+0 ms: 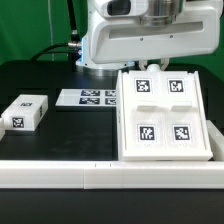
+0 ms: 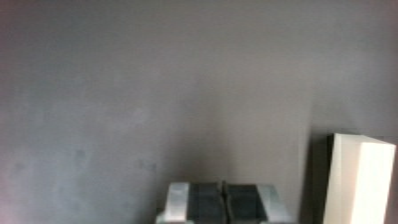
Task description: Assemble cabinet
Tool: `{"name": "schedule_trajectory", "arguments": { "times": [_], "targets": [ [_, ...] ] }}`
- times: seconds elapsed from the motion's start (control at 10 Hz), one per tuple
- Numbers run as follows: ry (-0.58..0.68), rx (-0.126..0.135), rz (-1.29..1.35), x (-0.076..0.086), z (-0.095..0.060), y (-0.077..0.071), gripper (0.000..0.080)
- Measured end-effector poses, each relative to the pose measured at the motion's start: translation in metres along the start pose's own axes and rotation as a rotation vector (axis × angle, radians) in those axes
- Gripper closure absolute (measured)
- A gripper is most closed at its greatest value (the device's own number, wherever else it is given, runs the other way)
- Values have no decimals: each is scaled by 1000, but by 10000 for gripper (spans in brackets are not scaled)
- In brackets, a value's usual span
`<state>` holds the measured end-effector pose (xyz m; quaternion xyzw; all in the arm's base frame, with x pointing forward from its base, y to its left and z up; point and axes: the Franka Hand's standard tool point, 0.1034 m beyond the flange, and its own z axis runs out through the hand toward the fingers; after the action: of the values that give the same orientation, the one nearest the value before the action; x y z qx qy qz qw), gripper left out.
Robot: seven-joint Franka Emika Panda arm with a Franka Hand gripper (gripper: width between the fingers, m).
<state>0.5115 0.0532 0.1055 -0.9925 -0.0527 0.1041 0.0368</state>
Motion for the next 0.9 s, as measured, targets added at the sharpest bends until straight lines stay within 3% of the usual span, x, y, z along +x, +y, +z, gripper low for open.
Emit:
{"name": "schedule_trajectory", "arguments": {
  "times": [0.3, 0.9],
  "targets": [
    [-9, 4, -20, 13, -17, 6, 797],
    [-16, 0, -29, 13, -17, -4, 797]
  ]
}}
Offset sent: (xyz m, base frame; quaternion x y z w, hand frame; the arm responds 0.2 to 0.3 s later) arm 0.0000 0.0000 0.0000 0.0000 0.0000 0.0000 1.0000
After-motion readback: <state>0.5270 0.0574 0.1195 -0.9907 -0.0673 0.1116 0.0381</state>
